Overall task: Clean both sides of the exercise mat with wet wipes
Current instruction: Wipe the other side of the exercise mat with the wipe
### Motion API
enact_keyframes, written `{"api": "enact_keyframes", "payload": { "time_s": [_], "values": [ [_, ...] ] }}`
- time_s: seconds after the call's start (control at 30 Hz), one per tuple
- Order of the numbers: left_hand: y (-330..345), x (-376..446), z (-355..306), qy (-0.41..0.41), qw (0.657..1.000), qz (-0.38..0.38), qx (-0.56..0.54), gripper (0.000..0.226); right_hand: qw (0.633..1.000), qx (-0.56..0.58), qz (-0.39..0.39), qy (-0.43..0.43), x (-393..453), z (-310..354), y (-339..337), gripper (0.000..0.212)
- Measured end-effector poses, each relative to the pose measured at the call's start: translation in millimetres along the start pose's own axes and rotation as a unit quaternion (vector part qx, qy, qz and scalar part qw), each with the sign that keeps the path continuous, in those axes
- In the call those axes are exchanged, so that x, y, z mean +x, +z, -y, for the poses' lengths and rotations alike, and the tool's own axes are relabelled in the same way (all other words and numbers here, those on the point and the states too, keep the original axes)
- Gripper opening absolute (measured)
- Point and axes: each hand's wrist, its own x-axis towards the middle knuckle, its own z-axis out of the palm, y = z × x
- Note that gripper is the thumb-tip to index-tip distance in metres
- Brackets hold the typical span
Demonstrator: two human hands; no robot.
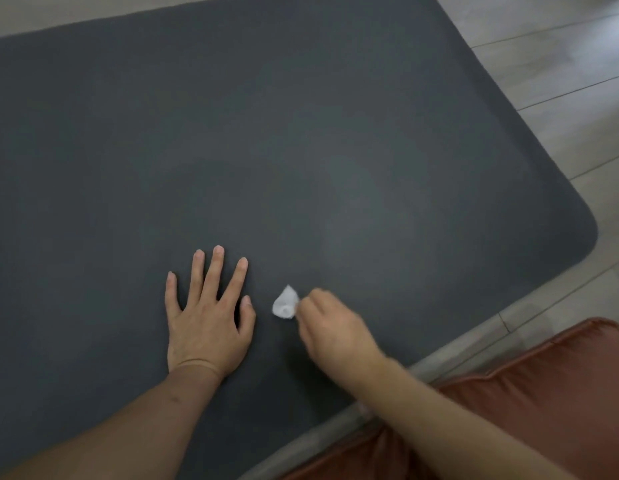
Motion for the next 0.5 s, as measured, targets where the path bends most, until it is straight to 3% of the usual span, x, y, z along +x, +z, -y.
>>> {"api": "enact_keyframes", "payload": {
  "time_s": [0.03, 0.13, 0.2, 0.23, 0.3, 0.4, 0.47, 0.5],
  "values": [
    [0, 0, 0, 0.0, 1.0, 0.001, 0.001, 0.063, 0.999, -0.021, -0.013, 0.026, 7, -25, -7, 0.008],
    [0, 0, 0, -0.001, 1.0, -0.002, 0.0, 0.062, 0.966, -0.079, -0.087, 0.231, 35, -114, -39, 0.014],
    [0, -1, -1, -0.002, 1.0, -0.005, -0.003, 0.063, 0.935, -0.077, -0.13, 0.321, 38, -129, -47, 0.013],
    [0, 0, -1, -0.001, 1.0, -0.007, -0.004, 0.063, 0.932, -0.077, -0.141, 0.326, 38, -112, -43, 0.008],
    [1, 1, -1, -0.003, 1.0, -0.007, -0.004, 0.063, 0.96, -0.034, -0.131, 0.247, 23, -56, -21, 0.002],
    [0, 2, 1, -0.001, 1.0, -0.005, -0.004, 0.064, 0.998, 0.045, -0.011, 0.052, -14, 24, 0, 0.007],
    [-2, 1, 1, -0.004, 1.0, -0.002, -0.002, 0.064, 1.0, 0.021, 0.016, -0.008, -15, 12, -4, 0.008],
    [-2, 2, 0, -0.006, 1.0, 0.001, -0.003, 0.064, 1.0, -0.008, 0.002, 0.003, -7, -10, -10, 0.01]
  ]
}}
